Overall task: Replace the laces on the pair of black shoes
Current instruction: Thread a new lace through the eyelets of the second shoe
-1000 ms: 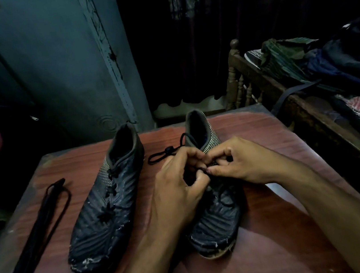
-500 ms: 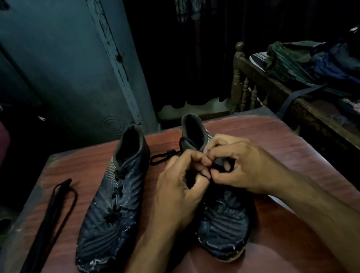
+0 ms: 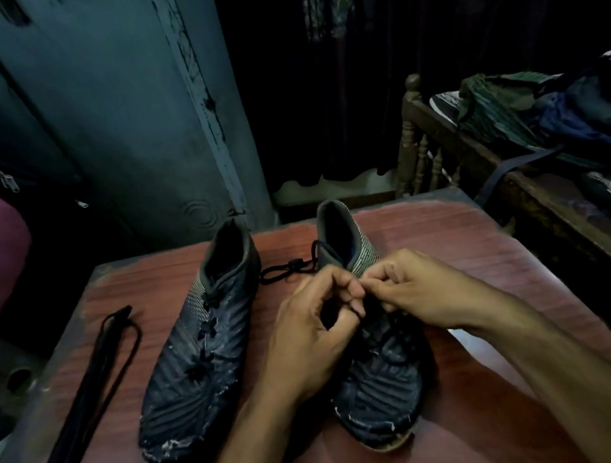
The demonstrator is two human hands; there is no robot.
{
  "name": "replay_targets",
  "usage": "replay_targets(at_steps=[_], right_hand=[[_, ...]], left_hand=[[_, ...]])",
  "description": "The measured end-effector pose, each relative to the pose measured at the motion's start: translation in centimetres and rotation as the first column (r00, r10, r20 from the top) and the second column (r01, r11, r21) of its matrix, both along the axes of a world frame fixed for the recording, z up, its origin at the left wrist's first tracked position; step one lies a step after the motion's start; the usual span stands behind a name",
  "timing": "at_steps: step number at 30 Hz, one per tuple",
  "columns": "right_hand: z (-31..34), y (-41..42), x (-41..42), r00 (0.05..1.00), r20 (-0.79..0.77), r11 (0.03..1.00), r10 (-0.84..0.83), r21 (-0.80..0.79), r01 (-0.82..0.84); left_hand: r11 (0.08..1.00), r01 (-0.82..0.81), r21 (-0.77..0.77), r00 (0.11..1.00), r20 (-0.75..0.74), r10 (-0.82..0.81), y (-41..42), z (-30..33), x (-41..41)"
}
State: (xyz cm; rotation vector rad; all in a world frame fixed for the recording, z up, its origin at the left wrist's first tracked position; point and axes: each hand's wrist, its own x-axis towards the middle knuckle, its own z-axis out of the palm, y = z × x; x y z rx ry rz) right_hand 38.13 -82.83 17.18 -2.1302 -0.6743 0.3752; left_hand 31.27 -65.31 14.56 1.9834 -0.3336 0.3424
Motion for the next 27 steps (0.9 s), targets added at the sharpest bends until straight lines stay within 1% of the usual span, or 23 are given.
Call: replay_targets(at_steps=[4,5,11,13,16,18,24,27], right_hand=[[0.0,-0.3,0.2,0.99,-0.126,0.996,0.071,0.055,-0.065],[0.0,-0.4,0.3,0.987,-0.137,0.995,0.086,0.055,-0.08],[0.4,-0.9,0.3,0.975,-0.121,0.981,0.186,0.079,-0.177],[0.8,-1.1,0.2,0.975,-0.079,0.978,0.208,0.036,-0.206],[1.0,-1.1,0.1,0.97,0.094,0.97,0.225,-0.111,-0.214],[1.2,-1.0,-0.1,0.954,0.173,0.96,0.243,-0.183,-0.211],[1.1,-1.0,0.0,0.948,0.197,0.961,0.249,-0.172,-0.217],[0.9,-1.0,0.0,0.939,0.259,0.968,0.227,-0.168,-0.188]], left_hand=[[0.999,0.043,-0.02,0.999,-0.028,-0.043,0.2,0.2,0.0],[0.999,0.048,-0.017,0.998,-0.028,-0.049,0.2,0.2,0.1],[0.998,0.058,-0.022,0.997,-0.044,-0.059,0.5,0.3,-0.1],[0.998,0.066,-0.014,0.997,-0.044,-0.066,0.6,0.4,-0.2],[0.997,0.075,-0.012,0.996,-0.056,-0.075,0.6,0.5,-0.3],[0.997,0.074,-0.025,0.995,-0.062,-0.075,0.5,0.6,-0.3],[0.992,0.081,-0.095,0.991,-0.103,-0.091,0.4,0.5,-0.2],[0.989,0.07,-0.132,0.992,-0.094,-0.083,0.3,0.4,-0.2]])
